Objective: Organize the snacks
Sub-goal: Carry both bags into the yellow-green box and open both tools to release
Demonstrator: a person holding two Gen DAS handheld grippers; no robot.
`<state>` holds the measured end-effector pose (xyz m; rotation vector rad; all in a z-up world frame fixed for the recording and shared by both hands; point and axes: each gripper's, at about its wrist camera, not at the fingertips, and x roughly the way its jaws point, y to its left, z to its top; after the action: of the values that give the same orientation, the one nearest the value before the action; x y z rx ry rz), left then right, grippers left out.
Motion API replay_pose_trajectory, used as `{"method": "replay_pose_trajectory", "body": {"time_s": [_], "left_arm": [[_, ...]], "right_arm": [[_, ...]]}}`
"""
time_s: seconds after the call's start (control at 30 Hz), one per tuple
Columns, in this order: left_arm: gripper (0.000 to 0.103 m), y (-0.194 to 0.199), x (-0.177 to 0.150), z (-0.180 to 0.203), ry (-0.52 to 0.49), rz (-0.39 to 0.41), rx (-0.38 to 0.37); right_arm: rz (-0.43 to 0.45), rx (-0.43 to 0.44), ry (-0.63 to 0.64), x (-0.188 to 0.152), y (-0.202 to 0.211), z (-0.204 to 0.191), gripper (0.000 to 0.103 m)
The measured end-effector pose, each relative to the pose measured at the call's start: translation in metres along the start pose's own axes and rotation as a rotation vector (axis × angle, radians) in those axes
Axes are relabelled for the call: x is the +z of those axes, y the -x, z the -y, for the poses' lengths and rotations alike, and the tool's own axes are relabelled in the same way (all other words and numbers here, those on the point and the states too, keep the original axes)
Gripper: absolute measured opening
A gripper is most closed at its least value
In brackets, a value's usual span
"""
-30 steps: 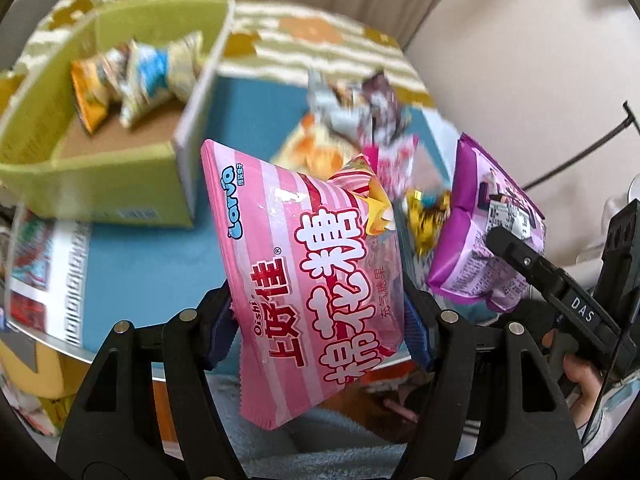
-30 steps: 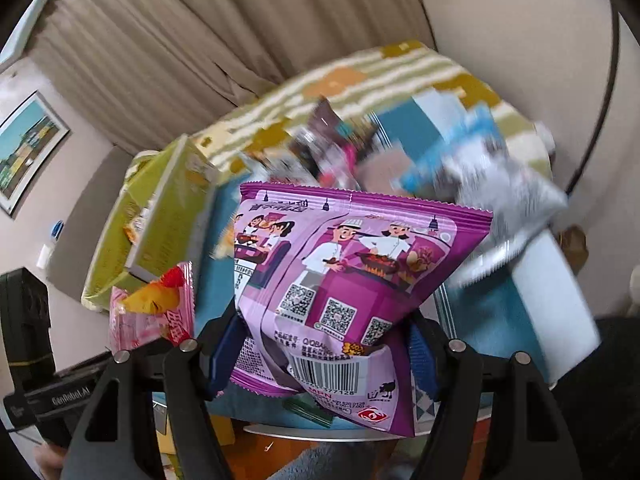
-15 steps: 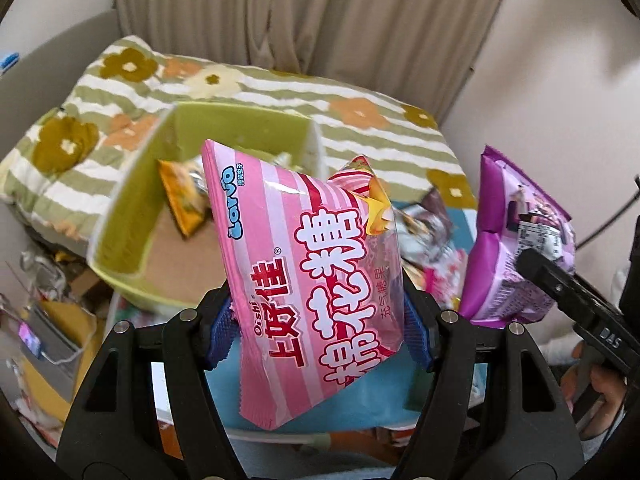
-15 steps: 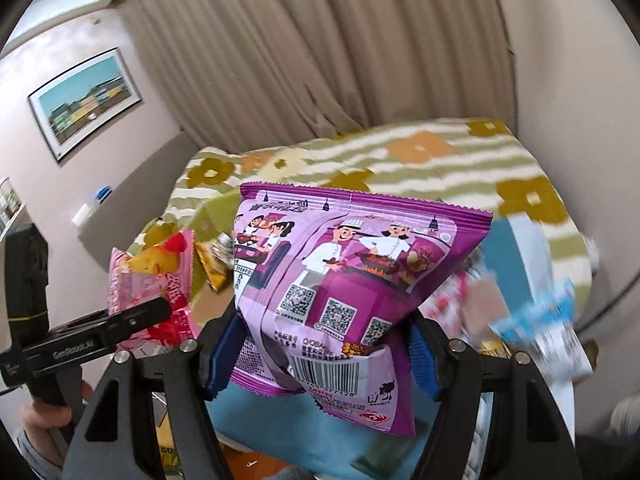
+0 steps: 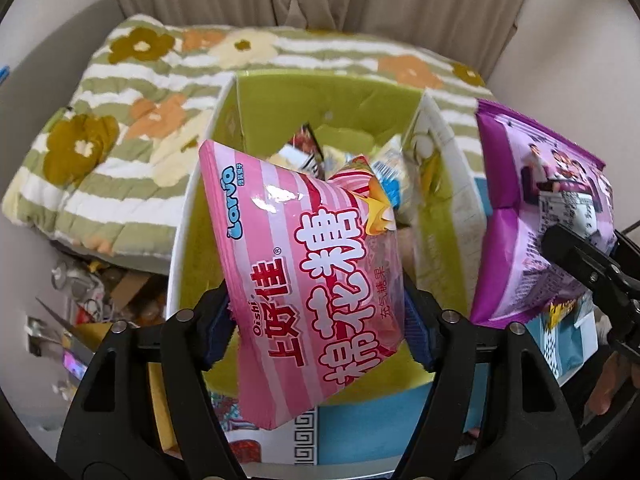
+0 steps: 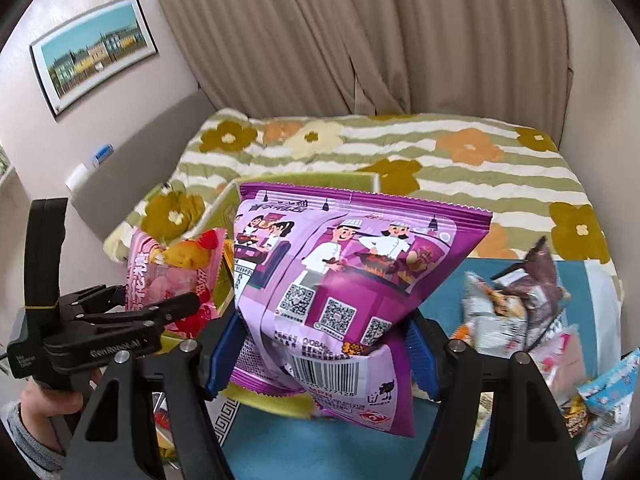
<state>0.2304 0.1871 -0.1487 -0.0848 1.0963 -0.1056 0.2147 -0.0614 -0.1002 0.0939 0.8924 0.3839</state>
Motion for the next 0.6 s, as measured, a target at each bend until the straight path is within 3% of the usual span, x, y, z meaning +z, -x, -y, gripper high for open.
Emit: {"method": "replay_pose_trajectory", "body": {"time_s": [0.1,0.3,0.6], "left_arm": [[0.102,-0.008,-0.001,-0.007,-0.040,-0.003,-0.007],[0.102,-0.023,-0.005,-0.029,-0.054,-0.053,-0.033],[0.102,-0.014,-0.015,-0.045,-0.015,-0.040,-0.042]], "right_arm": [[-0.033,-0.035,0.002,0.002,-0.019,-0.012,0.067],[-0.090,-0.102,-0.006,0.000,-0.041,-0.019,0.067],[-0.171,-0.166,0.051,-0.004,-0.058,-0.038,0.067]]}}
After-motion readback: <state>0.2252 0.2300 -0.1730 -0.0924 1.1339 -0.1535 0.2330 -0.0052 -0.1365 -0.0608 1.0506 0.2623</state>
